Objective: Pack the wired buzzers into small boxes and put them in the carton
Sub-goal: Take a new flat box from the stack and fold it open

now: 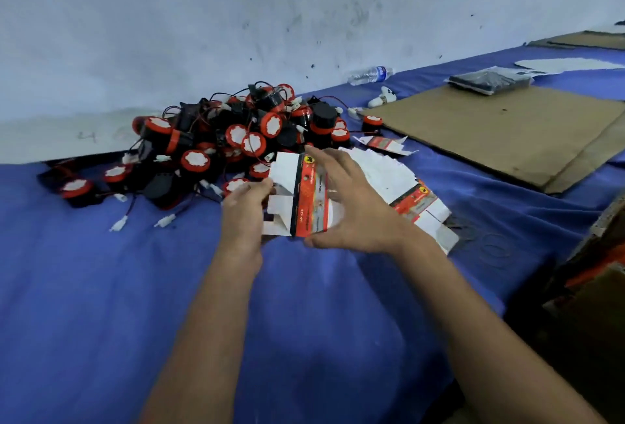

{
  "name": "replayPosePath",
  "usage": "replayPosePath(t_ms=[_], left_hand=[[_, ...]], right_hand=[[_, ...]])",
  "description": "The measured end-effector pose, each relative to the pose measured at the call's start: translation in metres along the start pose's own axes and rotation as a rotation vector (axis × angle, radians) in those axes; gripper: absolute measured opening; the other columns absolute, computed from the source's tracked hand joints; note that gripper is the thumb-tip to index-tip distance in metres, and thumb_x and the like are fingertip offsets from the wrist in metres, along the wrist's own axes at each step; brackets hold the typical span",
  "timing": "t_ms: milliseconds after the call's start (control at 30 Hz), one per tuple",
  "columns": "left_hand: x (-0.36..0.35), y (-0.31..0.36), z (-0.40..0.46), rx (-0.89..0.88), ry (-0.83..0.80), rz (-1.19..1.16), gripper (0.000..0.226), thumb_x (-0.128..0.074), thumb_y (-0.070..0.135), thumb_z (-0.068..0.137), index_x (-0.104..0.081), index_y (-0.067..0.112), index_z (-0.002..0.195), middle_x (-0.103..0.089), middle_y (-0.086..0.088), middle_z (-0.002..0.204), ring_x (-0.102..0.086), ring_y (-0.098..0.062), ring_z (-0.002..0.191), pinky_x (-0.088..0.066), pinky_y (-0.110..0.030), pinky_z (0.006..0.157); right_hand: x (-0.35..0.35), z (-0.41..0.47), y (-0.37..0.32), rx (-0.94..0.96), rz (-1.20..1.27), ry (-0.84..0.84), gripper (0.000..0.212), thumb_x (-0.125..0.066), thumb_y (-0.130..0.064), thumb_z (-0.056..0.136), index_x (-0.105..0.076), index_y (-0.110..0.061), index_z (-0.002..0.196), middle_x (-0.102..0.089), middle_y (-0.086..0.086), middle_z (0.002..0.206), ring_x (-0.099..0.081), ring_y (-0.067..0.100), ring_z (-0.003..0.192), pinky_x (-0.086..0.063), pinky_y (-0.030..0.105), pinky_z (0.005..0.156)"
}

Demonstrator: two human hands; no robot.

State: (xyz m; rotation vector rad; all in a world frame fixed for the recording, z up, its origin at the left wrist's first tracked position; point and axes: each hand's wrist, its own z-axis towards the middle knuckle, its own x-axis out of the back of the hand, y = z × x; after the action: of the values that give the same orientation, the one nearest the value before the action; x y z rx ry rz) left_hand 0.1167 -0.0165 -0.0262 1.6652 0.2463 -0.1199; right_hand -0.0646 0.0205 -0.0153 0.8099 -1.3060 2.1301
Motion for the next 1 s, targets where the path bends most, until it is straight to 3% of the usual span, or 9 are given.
replayPosePath(t_ms=[67,133,300,433,600,700,767,900,1000], left_hand=[[0.056,0.005,-0.002,0.021,-0.001,0.018,0.018,-0.057,0.014,0.100,-0.068,0.013,0.086,-0.070,-0.005,0.079,-0.063,-0.023,0.071,-0.049,-0.035,0.065],[0.098,0.005,-0.010,0.044,-0.002,-0.039,0.024,-0.052,0.013,0.102,-0.072,0.013,0.089,-0.072,-0.005,0.078,-0.065,-0.022,0.070,-0.052,-0.032,0.064],[0.182,0.008,-0.025,0.031,0.126,-0.095,0.043,-0.041,0.022,0.107,-0.079,0.009,0.090,-0.077,-0.010,0.085,-0.075,-0.025,0.072,-0.060,-0.033,0.055],[0.215,0.005,-0.023,-0.078,0.161,-0.028,0.055,-0.050,0.055,0.100,-0.075,0.005,0.106,-0.078,-0.016,0.100,-0.076,-0.033,0.086,-0.062,-0.042,0.074],[0.211,-0.003,-0.017,-0.256,0.152,0.261,0.053,-0.055,0.073,0.078,-0.075,0.029,0.101,-0.077,-0.005,0.113,-0.073,-0.016,0.100,-0.058,-0.027,0.082],[0.214,-0.006,-0.017,-0.425,0.159,0.375,0.045,-0.051,0.073,0.077,-0.066,0.040,0.103,-0.059,-0.007,0.141,-0.061,-0.019,0.124,-0.049,-0.026,0.098],[0.219,-0.005,-0.017,-0.539,0.168,0.497,0.044,-0.059,0.068,0.077,-0.061,0.032,0.103,-0.053,0.002,0.146,-0.051,-0.019,0.136,-0.044,-0.022,0.103],[0.220,-0.004,-0.022,-0.704,0.143,0.880,0.099,-0.077,0.076,0.062,-0.049,0.015,0.135,-0.047,0.020,0.138,-0.045,-0.009,0.136,-0.040,-0.019,0.108],[0.218,-0.004,-0.023,-0.660,0.051,0.924,0.092,-0.080,0.072,0.066,-0.045,0.033,0.142,-0.055,0.019,0.139,-0.053,-0.012,0.132,-0.050,-0.039,0.106]], right_hand=[[-0.025,0.014,-0.017,0.118,0.044,-0.084,0.128,-0.097,-0.031,0.061,-0.018,-0.026,0.162,-0.027,-0.005,0.154,-0.025,0.005,0.146,-0.027,0.011,0.115],[-0.053,0.026,-0.038,0.176,0.116,-0.144,0.127,-0.098,-0.029,0.062,-0.019,-0.024,0.162,-0.028,-0.004,0.155,-0.023,-0.001,0.145,-0.023,0.001,0.108],[-0.121,0.054,-0.081,0.262,0.280,-0.207,0.112,-0.096,-0.019,0.068,-0.029,-0.016,0.157,-0.046,0.003,0.144,-0.047,0.014,0.134,-0.042,0.034,0.113],[-0.157,0.061,-0.084,0.216,0.387,-0.140,0.098,-0.095,-0.016,0.070,-0.040,-0.018,0.151,-0.064,-0.001,0.130,-0.060,0.008,0.124,-0.048,0.028,0.107],[-0.176,0.055,-0.073,0.197,0.374,-0.031,0.094,-0.096,-0.025,0.068,-0.045,-0.024,0.148,-0.066,-0.011,0.130,-0.059,0.005,0.126,-0.048,0.028,0.108],[-0.176,0.056,-0.072,0.214,0.236,0.010,0.094,-0.095,-0.027,0.069,-0.045,-0.030,0.148,-0.064,-0.017,0.131,-0.056,0.004,0.127,-0.049,0.029,0.106],[-0.177,0.057,-0.073,0.267,0.088,0.034,0.094,-0.092,-0.023,0.070,-0.044,-0.029,0.150,-0.061,-0.014,0.134,-0.053,0.011,0.128,-0.048,0.037,0.106],[-0.182,0.060,-0.079,0.418,-0.071,0.031,0.094,-0.086,-0.017,0.072,-0.041,-0.027,0.153,-0.057,-0.007,0.139,-0.050,0.017,0.129,-0.045,0.036,0.107],[-0.186,0.062,-0.080,0.486,-0.085,-0.010,0.094,-0.080,-0.015,0.073,-0.037,-0.030,0.155,-0.058,-0.007,0.138,-0.052,0.018,0.128,-0.043,0.035,0.106]])
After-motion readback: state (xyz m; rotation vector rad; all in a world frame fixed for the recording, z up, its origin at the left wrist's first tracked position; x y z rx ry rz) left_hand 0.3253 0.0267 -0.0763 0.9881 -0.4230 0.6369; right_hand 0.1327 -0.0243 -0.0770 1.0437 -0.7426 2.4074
